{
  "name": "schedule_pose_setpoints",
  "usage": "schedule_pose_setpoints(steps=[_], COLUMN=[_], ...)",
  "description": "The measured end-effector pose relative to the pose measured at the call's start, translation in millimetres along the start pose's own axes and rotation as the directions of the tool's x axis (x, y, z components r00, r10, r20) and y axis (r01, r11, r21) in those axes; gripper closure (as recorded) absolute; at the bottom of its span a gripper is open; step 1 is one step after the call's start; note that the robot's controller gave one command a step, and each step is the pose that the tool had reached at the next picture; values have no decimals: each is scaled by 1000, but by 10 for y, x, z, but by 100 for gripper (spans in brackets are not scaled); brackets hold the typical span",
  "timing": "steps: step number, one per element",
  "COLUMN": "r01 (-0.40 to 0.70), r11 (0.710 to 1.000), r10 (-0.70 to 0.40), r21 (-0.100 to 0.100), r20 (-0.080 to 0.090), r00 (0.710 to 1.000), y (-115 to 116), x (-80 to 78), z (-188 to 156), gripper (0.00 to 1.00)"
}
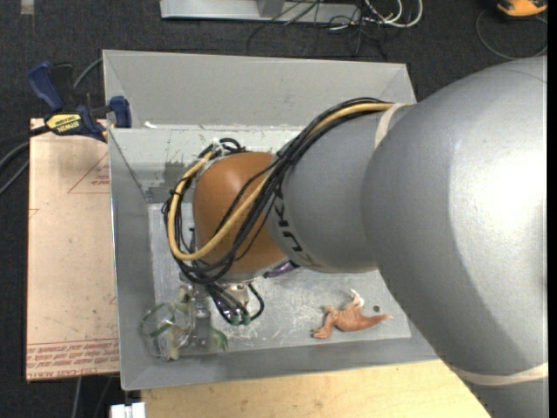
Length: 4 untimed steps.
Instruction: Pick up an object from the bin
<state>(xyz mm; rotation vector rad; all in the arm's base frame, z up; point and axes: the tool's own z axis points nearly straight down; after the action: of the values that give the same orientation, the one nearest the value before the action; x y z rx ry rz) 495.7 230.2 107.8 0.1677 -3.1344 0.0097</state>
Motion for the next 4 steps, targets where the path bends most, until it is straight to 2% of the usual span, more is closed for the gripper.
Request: schedule_pose_setpoints(steps=[1,2,3,4], r01=[-41,142,97,97], r11=[999,990,995,995], r10=[41,-142,-97,-97], r21=[-9,1,-11,-11], r20=[-4,0,16,16], r00=[999,990,995,995], y=[-583,-254,-737,-737], x=[179,104,191,191], z=[88,189,358,358], gripper=[0,0,100,100])
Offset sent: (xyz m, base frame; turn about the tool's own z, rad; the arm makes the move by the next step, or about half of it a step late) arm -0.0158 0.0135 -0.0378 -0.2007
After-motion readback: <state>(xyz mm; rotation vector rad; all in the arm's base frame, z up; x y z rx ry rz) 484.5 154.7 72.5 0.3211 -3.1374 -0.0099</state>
